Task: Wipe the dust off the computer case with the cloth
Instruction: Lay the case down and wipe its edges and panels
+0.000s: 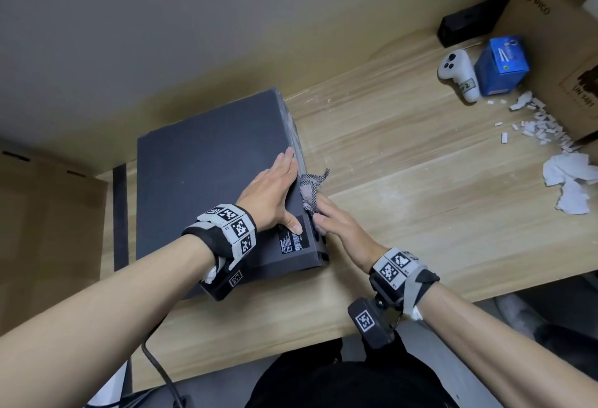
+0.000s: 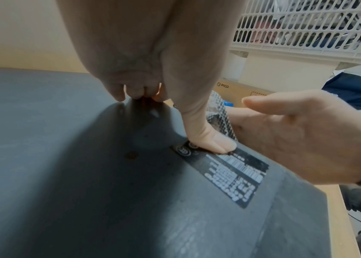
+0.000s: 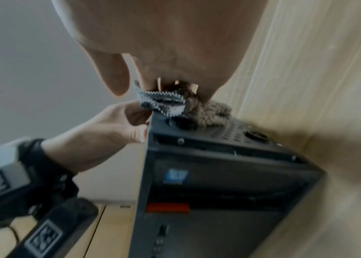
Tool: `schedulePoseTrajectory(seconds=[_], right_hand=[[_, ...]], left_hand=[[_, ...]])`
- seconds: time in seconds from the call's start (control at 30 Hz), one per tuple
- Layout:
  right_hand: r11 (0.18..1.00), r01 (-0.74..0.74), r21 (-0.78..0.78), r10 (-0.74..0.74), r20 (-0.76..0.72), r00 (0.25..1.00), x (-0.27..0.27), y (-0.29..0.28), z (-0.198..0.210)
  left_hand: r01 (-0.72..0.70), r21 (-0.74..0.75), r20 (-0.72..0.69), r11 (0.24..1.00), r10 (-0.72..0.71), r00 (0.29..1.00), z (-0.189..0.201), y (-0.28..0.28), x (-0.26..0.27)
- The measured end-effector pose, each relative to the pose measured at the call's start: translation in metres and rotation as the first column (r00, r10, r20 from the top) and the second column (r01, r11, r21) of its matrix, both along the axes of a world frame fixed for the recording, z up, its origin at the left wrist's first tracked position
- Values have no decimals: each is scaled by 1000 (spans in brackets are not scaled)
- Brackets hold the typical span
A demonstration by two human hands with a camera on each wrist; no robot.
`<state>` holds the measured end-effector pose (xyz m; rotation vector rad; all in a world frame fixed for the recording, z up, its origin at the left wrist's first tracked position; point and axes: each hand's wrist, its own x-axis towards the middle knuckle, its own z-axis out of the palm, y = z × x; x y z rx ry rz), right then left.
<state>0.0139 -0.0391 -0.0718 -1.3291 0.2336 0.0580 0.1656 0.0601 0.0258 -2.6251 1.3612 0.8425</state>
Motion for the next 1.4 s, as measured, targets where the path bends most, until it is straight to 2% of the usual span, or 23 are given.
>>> schedulePoseTrajectory(seconds=[0.13,0.27,0.47,0.67,0.8,0.9,1.03,1.3,1.4], right_hand=[[999,-34,4,34,-95,995,10,10,-2],[994,1,111,8,-85,996,41,-1,4],[996,12,86,0,-138,991,89,-26,2],[995,12,94,-1,-125,992,53,-16,14],[996,0,93,17,-189,982,15,-4,5],[997,-5,82,21,-196,980,11,-3,7],[1000,-24,12,26,-176,984,34,-9,11],[1000,-13,-1,12,-172,985,96,-34,28],[998,-40,-43,32,-175,984,123,-44,27]], left_hand=[[-28,4,27,1000,27,999,-2,0,0],[-41,23,50,999,40,998,-3,-3,0],[-84,16,23,996,83,996,-6,1,0],[-75,35,27,997,74,997,-5,-1,1],[-65,43,28,997,63,998,-3,0,0],[-45,52,34,998,43,999,-2,-2,1],[-44,60,33,997,42,999,-2,-2,2],[25,92,50,995,-29,998,12,-7,16],[43,46,64,998,-46,997,24,-11,37]])
